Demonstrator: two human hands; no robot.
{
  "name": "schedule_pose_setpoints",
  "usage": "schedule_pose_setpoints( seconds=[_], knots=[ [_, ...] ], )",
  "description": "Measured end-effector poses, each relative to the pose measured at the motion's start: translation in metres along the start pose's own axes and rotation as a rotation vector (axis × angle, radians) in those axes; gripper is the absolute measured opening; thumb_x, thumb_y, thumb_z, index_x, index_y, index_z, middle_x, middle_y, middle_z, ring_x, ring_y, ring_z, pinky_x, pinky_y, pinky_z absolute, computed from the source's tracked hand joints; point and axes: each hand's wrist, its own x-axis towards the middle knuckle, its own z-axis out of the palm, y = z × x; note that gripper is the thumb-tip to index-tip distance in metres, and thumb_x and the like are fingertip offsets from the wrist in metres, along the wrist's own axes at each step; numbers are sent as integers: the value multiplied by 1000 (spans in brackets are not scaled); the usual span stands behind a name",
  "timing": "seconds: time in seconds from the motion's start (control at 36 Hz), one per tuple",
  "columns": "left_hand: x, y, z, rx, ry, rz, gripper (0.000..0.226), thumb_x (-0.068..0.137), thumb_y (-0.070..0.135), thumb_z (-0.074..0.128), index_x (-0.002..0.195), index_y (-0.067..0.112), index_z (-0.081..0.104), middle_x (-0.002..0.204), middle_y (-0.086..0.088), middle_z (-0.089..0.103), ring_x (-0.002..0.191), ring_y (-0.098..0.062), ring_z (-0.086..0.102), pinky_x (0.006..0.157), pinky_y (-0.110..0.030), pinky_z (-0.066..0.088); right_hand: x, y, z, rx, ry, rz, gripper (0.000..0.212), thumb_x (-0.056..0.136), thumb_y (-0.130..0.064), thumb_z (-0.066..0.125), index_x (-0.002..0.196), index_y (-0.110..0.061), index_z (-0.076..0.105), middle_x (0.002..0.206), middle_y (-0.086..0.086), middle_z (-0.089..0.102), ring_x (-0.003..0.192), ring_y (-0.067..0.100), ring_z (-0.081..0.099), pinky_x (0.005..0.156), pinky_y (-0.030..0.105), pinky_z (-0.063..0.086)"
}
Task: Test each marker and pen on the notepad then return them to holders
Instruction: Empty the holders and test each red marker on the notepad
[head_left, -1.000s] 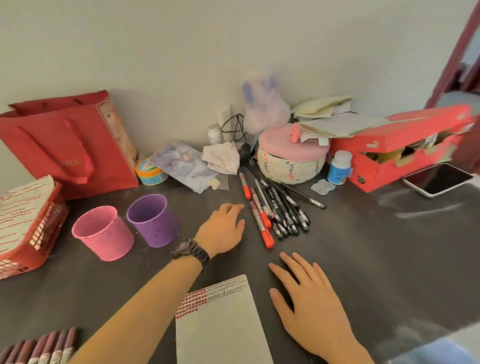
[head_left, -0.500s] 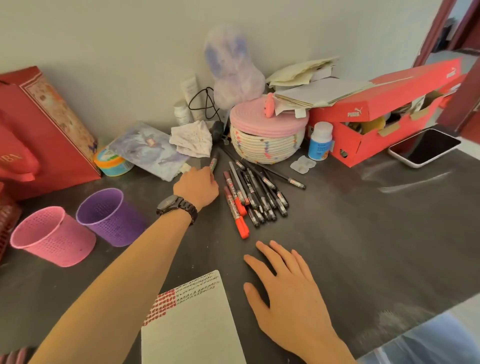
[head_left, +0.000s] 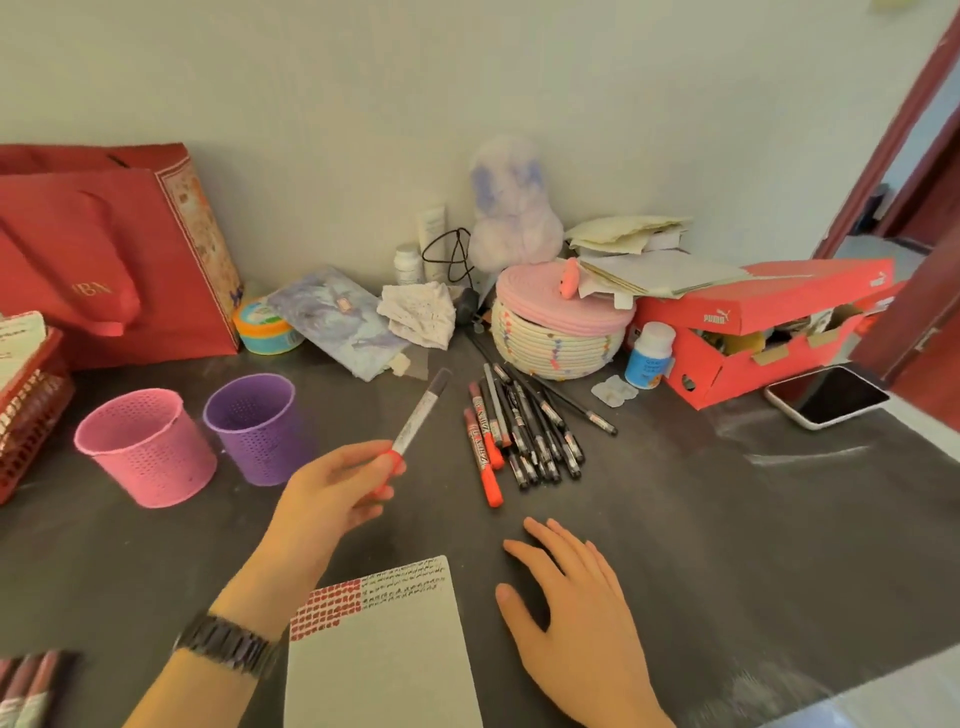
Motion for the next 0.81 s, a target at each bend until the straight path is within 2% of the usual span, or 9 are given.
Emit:
schedule_pose_setpoints(
  seconds=[0.11, 0.19, 0.31, 0.36, 0.42, 0.53, 0.67, 0.72, 0.81],
  knots=[
    [-57, -18, -16, -82, -23, 0, 20, 89, 32, 64, 103, 28, 78, 102, -4, 76, 76, -15, 65, 79, -35, 52, -2, -10, -8, 46, 21, 21, 45, 95, -66, 42, 136, -49, 51, 150, -35, 28, 147, -9, 14, 122, 25, 3],
    [-88, -34, -26, -55, -13, 18, 26, 99, 23, 53, 100, 32, 78, 96, -4, 75, 68, -15, 61, 74, -31, 54, -10, -28, -16, 362, 29, 105, 48, 84, -72, 42, 122, -49, 60, 126, -43, 52, 130, -16, 39, 119, 25, 23],
    [-120, -49, -33, 45, -21, 20, 33, 103, 31, 46, 95, 37, 77, 92, 3, 75, 63, -9, 59, 67, -18, 51, -20, -70, -19, 986, -81, 300, 26, 104, -35, 45, 110, -30, 70, 101, -10, 76, 93, 9, 69, 82, 26, 49],
    [-131, -53, -34, 65, -31, 12, 35, 102, 39, 44, 93, 37, 77, 90, 4, 75, 61, -7, 55, 65, -17, 49, -27, -90, -17, 1095, -147, 288, 25, 104, -24, 48, 109, -23, 73, 92, 4, 77, 72, 19, 66, 72, 35, 51],
    [-139, -55, -35, 103, -25, 4, 41, 101, 47, 40, 88, 35, 77, 82, 4, 74, 56, -6, 50, 60, -17, 45, -37, -104, -13, 1152, -135, 196, 26, 93, -38, 61, 107, -23, 77, 90, 9, 75, 65, 19, 61, 69, 36, 52],
    [-149, -56, -39, 228, 7, 21, 54, 100, 56, 34, 76, 28, 74, 59, 6, 64, 50, -4, 47, 53, -16, 39, -48, -121, -3, 1179, -79, 141, 39, 75, -54, 72, 96, -21, 78, 85, 14, 73, 66, 18, 59, 72, 41, 55],
    [-154, -53, -37, 417, 41, 82, 59, 100, 58, 34, 59, 30, 66, 52, 12, 56, 47, -5, 48, 50, -16, 37, -54, -131, 8, 1204, -78, 142, 49, 73, -54, 71, 102, -15, 76, 97, 5, 77, 83, 17, 71, 71, 29, 57],
    [-155, -54, -33, 506, 103, 105, 61, 99, 58, 30, 56, 26, 60, 51, 15, 55, 47, -7, 49, 48, -18, 34, -57, -136, 10, 1335, -67, 173, 40, 79, -47, 68, 96, -12, 75, 100, 4, 77, 93, 19, 72, 74, 31, 57],
    [-158, -59, -24, 653, 224, 182, 64, 93, 65, 19, 59, 24, 54, 53, 10, 57, 54, -14, 55, 52, -29, 43, -59, -151, 8, 1699, -123, 278, 26, 88, -35, 60, 74, -15, 70, 83, 6, 68, 78, 17, 68, 71, 31, 55]
  ],
)
